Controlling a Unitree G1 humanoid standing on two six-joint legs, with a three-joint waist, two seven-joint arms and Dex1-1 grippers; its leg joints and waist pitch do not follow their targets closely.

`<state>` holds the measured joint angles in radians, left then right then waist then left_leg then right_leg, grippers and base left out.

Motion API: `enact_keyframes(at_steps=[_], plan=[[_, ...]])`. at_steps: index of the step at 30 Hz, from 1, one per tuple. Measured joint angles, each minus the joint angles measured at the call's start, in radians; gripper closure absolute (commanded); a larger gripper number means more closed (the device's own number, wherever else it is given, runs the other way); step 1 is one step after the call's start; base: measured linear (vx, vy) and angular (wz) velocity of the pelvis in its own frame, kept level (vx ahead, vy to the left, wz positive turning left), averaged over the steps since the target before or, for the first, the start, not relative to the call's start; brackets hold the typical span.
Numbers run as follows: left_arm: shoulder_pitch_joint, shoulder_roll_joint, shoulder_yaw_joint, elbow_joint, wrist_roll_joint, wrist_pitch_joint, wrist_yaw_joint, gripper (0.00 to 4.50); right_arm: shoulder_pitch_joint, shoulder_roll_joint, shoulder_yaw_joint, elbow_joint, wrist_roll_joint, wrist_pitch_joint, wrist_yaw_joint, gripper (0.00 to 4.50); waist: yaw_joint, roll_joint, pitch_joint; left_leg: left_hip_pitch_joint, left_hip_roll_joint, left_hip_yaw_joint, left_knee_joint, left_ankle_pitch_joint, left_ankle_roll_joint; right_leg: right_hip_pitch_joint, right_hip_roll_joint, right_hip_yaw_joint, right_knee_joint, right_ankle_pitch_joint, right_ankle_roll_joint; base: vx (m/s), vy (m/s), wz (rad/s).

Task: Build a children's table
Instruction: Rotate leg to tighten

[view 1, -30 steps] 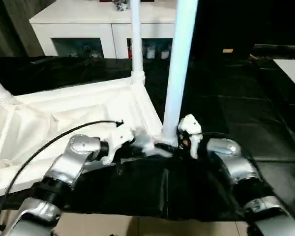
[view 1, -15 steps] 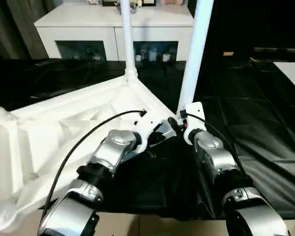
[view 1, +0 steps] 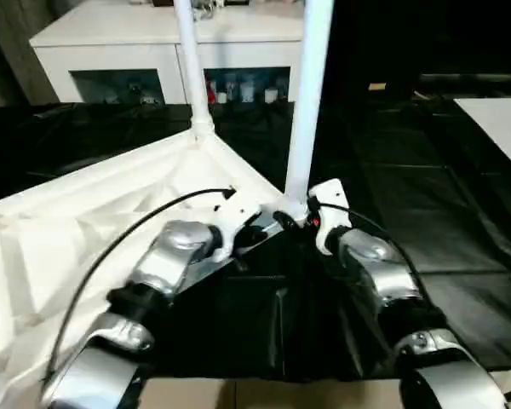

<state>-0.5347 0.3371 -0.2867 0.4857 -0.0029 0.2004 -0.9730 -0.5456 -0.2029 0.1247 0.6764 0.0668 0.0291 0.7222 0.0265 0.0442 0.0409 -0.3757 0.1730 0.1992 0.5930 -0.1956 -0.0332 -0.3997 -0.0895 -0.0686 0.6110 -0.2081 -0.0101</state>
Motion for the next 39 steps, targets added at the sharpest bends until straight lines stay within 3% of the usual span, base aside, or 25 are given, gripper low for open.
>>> enact_keyframes(at_steps=[5,15,27,32,39], plan=[[0.038,0.085,-0.037,-0.079,-0.007,-0.006,-0.131,4.5,0.02,-0.047,0.057,-0.049,0.006,-0.019,0.18,0.72,0.023,0.0,0.0,0.0,0.002,0.002,0.002,0.0,0.0,0.0,0.001,0.0,0.0,0.0,-0.001,0.0,0.0,0.0],[0.091,0.148,-0.041,-0.165,-0.042,0.018,-0.213,4.5,0.037,-0.113,0.101,-0.105,0.042,0.002,0.395,0.72,0.027,-0.003,0.002,0.0,0.001,0.003,0.004,-0.003,-0.005,0.0,0.0,0.002,0.001,0.001,-0.003,0.0,0.0,0.0],[0.104,0.156,-0.038,-0.185,-0.042,0.044,-0.211,4.5,0.037,-0.089,0.098,-0.105,0.058,0.042,0.398,1.73,0.021,-0.005,0.002,0.001,0.001,0.003,0.005,-0.003,-0.005,0.0,0.0,0.003,0.004,0.001,-0.003,0.0,0.0,0.0],[0.102,0.151,-0.032,-0.18,-0.032,0.057,-0.179,4.5,0.045,-0.048,0.083,-0.098,0.055,0.05,0.313,1.79,0.01,-0.007,0.001,0.004,0.001,0.003,0.005,-0.002,-0.006,0.003,0.0,0.003,0.005,0.002,-0.004,0.0,0.0,0.0],[0.017,-0.028,-0.01,-0.025,0.027,0.087,0.073,4.5,0.033,0.076,-0.017,-0.025,0.012,0.077,-0.114,1.8,0.005,-0.009,0.001,0.022,-0.001,0.003,0.005,-0.002,-0.007,0.02,-0.002,0.005,-0.001,0.0,0.0,0.0,0.0,0.0]])
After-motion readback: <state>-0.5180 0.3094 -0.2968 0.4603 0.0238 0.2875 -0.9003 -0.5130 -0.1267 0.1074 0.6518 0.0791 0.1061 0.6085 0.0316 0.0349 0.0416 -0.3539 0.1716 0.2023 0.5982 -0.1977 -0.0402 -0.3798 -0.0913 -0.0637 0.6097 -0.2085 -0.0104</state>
